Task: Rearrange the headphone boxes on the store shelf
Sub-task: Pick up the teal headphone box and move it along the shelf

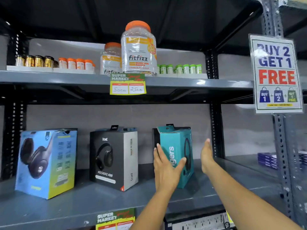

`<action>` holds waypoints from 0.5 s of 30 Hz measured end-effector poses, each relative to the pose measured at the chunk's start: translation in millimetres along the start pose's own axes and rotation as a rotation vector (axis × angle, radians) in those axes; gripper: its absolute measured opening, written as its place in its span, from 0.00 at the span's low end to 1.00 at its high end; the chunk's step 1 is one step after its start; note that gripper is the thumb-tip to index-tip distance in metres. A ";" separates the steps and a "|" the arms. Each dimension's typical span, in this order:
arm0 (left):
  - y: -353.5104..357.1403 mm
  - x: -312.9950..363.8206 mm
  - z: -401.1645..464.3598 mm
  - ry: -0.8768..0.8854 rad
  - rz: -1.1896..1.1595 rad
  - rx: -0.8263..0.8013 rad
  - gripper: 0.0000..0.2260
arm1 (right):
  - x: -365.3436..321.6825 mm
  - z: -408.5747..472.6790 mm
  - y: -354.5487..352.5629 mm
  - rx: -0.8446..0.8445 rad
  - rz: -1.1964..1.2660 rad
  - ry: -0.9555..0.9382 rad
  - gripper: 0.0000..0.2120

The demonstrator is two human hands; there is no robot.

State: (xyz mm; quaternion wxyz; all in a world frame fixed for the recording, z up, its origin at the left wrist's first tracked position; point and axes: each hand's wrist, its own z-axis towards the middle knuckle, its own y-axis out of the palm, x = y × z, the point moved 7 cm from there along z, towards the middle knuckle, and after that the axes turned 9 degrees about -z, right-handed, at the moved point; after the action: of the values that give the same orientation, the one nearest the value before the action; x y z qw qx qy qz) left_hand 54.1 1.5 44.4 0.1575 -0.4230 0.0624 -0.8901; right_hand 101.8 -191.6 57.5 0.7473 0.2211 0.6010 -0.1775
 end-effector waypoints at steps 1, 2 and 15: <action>6.5 -4.8 -0.1 -0.037 -0.002 -0.001 0.51 | 11.3 5.2 -1.6 -0.029 -0.005 0.072 0.32; 10.5 -8.2 -0.6 -0.074 0.028 0.010 0.53 | 20.8 10.9 -2.8 -0.045 -0.032 0.122 0.32; 2.4 -20.2 14.8 -0.129 -0.037 0.062 0.40 | 41.3 35.2 -1.8 -0.218 -0.141 0.052 0.13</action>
State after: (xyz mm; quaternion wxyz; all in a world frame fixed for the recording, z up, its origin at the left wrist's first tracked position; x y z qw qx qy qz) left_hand 78.0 6.3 38.4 0.1576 -0.4754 0.0165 -0.8654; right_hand 138.6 -212.2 23.3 0.7368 0.1000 0.6498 -0.1575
